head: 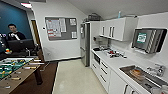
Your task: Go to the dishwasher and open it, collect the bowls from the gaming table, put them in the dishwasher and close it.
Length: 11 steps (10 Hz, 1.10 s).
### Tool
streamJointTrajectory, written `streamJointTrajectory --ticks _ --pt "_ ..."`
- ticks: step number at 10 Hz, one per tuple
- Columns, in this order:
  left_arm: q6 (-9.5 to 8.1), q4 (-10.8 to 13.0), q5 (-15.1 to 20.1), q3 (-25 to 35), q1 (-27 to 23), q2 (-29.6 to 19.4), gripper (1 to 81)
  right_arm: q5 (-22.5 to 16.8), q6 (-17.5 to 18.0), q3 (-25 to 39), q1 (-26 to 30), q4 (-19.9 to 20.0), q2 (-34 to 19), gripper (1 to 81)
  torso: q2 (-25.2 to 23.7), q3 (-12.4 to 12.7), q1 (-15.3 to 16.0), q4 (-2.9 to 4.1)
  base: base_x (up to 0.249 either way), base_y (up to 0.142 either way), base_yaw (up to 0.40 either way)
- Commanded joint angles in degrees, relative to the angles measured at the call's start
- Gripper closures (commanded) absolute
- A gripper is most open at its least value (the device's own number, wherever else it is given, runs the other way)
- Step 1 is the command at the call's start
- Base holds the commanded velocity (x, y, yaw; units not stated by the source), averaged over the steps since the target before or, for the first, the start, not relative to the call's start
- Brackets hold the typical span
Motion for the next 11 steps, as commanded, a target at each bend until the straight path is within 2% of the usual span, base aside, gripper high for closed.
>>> streamJointTrajectory --ticks 1,11 --pt "0.23 0.07 2.48 -0.18 -3.27 -0.64 1.0 -2.76 -0.24 0.36 3.06 0.94 -0.78 1.0 0.00 0.00 0.00 0.00 0.000 0.000 0.371" --pt "0.14 -0.46 2.48 -0.27 -2.49 -2.31 1.0 -1.96 -0.24 0.01 3.32 1.03 -0.78 1.0 0.00 0.00 0.00 0.00 0.000 0.000 0.371"
